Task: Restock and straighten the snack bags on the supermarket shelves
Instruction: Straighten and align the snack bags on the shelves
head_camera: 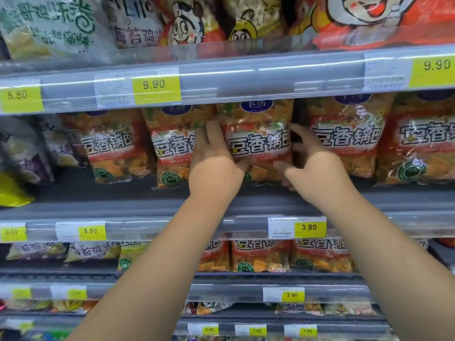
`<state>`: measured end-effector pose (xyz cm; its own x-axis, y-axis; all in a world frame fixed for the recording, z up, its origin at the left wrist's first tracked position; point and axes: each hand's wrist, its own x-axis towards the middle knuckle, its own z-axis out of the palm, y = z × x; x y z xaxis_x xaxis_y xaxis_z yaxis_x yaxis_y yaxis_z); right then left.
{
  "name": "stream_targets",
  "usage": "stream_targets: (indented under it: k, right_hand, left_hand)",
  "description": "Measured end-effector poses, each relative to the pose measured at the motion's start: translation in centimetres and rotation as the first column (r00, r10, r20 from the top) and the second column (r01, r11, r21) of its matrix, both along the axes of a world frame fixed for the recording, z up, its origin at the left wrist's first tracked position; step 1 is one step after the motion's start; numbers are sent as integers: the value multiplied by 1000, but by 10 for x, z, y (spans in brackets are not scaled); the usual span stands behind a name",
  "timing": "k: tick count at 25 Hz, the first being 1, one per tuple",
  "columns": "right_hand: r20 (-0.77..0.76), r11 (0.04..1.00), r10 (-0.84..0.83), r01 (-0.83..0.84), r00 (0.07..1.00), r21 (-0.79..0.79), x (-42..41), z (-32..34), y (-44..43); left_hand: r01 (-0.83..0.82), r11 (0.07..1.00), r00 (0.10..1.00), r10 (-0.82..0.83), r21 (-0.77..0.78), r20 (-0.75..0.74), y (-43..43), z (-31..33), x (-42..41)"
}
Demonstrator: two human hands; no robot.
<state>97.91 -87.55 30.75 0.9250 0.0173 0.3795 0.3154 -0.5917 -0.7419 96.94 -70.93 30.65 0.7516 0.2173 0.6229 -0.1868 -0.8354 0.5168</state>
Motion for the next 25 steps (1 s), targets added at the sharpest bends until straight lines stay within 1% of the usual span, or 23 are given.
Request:
stream_targets:
  k: [1, 3, 4, 5, 7, 8, 9, 11, 12, 13, 15, 16, 17, 18, 19, 21, 23, 25]
  right_hand:
    - [37, 999, -47, 47, 998, 1, -4, -1, -6]
    - [100, 987, -150, 155, 984, -42, -9, -3, -18]
    - [111, 980, -190, 196, 975, -42, -12, -4, -25]
    - [117, 973, -224, 229, 967, -28, -14, -5, -32]
    - [119, 957, -288, 290, 950, 0, -15, -9, -47]
    - [134, 947, -320, 322, 938, 7, -14, -11, -54]
    - [155, 934, -353, 357, 923, 2, -14, -11, -63]
    - [144, 911, -402, 410, 904, -30, -12, -7, -79]
    - [116, 903, -418, 426, 901, -51, -10, -6, -87]
    - [89, 902, -418, 425, 904, -73, -8, -4, -93]
    - [51, 925, -365, 369, 929, -97, 0, -2, -102]
    - [45, 942, -320, 322, 946, -88, 3, -2, -103]
    - [46, 956, -278, 281, 959, -79, 5, -1, -104]
    - [38, 965, -249, 252, 968, -77, 8, 1, -106]
    - [20, 969, -230, 231, 973, -89, 10, 3, -110]
    - [-9, 971, -199, 196, 980, -140, 14, 6, -119]
    - [-12, 975, -168, 164, 986, -152, 17, 7, -128]
    - [-54, 979, -150, 141, 987, -145, 18, 11, -133]
  left_hand:
    - [2, 1000, 1000, -3, 29, 24, -2, 0, -3]
    - [12, 994, 999, -7, 109, -41, -10, 5, -8]
    - [40, 988, 998, -33, 151, -45, -15, 7, -10]
    - [92, 980, 996, -92, 178, -8, -21, 8, -13]
    - [248, 948, 962, -265, 202, 64, -34, 9, -18]
    - [329, 923, 938, -344, 201, 47, -42, 10, -21]
    - [400, 901, 915, -404, 170, -12, -52, 10, -20]
    - [462, 886, 880, -454, 32, -143, -75, 12, -18]
    - [460, 887, 865, -459, -45, -201, -88, 14, -15]
    - [454, 884, 855, -468, -111, -225, -100, 16, -12]
    - [438, 871, 859, -478, -223, -183, -125, 18, -1]
    - [408, 869, 871, -463, -281, -166, -134, 18, 6]
    - [361, 864, 879, -441, -351, -181, -142, 19, 13]
    - [300, 859, 884, -413, -414, -217, -149, 20, 20]
    - [239, 864, 887, -380, -442, -262, -154, 19, 27]
    - [154, 902, 892, -302, -403, -336, -159, 17, 37]
    - [119, 931, 910, -242, -346, -338, -161, 15, 40]
    - [116, 946, 929, -211, -303, -302, -165, 9, 38]
